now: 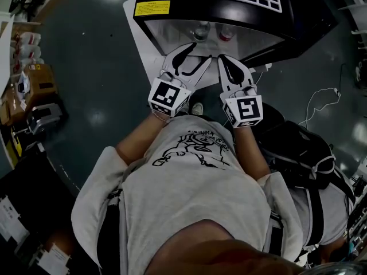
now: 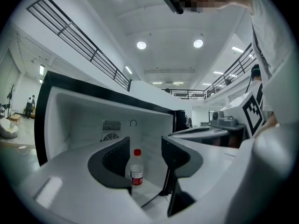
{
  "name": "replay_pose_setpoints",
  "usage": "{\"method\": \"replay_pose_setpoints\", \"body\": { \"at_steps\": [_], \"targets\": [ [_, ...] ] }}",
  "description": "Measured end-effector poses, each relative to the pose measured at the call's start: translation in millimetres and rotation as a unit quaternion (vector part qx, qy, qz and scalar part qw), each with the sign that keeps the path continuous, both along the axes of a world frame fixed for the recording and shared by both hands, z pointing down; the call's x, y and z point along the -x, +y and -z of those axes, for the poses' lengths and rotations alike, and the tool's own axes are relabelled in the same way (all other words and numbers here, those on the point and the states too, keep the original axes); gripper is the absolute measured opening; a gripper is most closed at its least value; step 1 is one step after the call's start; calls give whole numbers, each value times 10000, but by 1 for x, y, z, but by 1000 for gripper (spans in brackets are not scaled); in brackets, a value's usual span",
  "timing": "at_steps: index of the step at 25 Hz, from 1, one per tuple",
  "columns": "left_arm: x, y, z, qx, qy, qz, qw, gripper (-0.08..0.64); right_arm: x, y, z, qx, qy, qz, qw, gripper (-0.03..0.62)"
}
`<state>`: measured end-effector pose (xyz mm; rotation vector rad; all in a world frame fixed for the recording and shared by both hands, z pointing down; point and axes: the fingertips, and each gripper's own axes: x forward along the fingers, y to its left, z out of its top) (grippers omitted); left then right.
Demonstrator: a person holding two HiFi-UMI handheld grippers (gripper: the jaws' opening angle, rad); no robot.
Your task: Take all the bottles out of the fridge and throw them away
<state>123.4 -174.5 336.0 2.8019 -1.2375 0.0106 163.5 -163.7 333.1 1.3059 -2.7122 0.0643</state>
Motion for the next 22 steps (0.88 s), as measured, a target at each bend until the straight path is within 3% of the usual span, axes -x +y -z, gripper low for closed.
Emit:
{"method": "replay_pose_setpoints", "body": {
  "at_steps": [22],
  "targets": [
    [3, -53, -27, 14, -174, 281, 9995, 229, -5, -38, -17, 45, 81, -167, 9998, 9]
  ]
}}
